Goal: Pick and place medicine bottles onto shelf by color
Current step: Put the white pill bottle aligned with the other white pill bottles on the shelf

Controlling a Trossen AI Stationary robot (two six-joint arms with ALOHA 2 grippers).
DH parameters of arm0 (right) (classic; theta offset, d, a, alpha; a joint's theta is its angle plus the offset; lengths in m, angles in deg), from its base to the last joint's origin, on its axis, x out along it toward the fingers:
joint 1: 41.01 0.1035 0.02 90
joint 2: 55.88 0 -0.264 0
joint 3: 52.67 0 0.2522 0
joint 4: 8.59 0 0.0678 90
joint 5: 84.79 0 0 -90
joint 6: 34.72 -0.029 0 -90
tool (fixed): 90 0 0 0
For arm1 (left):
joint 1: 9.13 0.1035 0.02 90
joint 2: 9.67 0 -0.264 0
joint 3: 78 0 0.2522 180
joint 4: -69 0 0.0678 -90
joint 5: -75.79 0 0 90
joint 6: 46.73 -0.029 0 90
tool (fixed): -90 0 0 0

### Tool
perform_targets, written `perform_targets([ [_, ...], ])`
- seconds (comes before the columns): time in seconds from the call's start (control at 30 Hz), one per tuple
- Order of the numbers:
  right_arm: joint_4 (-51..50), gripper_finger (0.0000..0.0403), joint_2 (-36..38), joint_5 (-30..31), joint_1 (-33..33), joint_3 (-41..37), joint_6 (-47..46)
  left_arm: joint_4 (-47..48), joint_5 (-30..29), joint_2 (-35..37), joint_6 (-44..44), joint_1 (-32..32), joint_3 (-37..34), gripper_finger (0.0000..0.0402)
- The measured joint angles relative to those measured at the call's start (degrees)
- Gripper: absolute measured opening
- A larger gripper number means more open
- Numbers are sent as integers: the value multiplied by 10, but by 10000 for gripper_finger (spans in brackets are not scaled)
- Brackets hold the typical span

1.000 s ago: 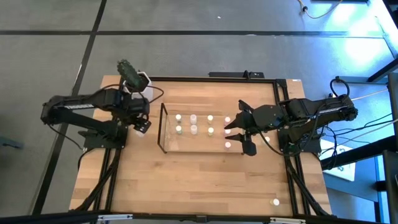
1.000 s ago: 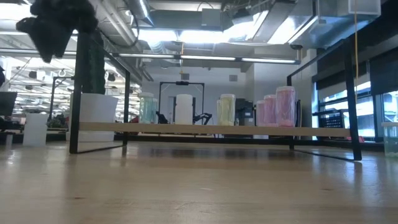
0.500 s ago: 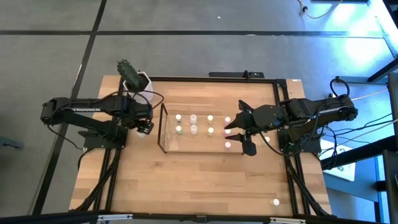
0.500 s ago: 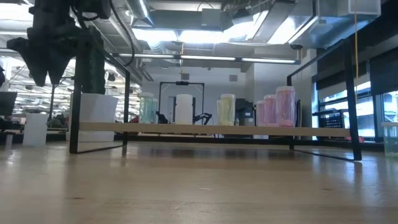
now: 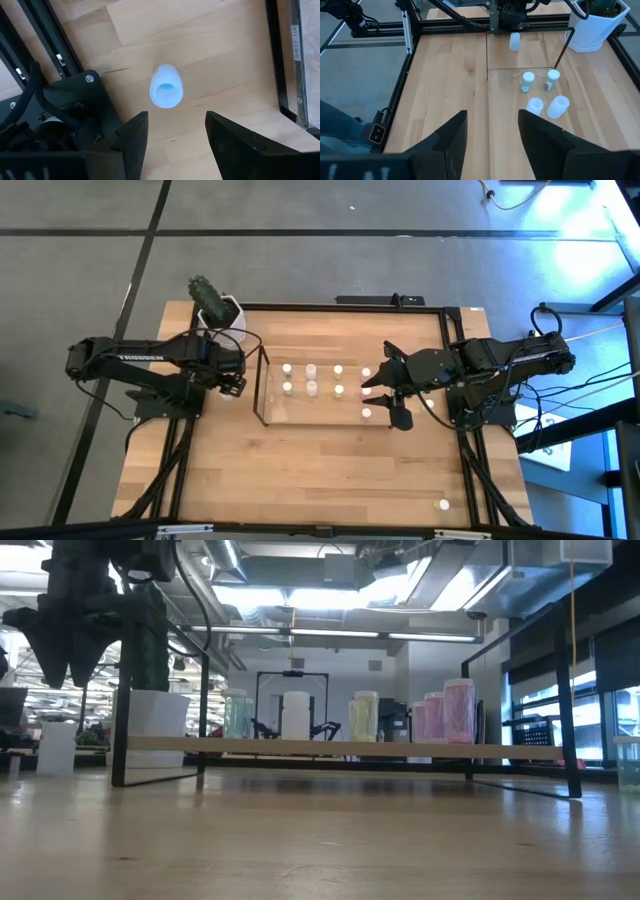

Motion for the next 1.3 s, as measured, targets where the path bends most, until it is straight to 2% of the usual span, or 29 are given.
perform_targets([
  [0.73, 0, 178, 0, 0, 0, 0, 0, -1, 9, 0, -1, 0, 0, 191],
  [0.87, 0, 178, 0, 0, 0, 0, -1, 38, -11, 0, 19, 0, 0, 191],
  [1.07, 0, 178, 0, 0, 0, 0, -1, -15, -2, 0, 13, 0, 0, 191],
  [1.3, 0, 178, 0, 0, 0, 0, -1, -19, -10, 0, 53, 0, 0, 202],
])
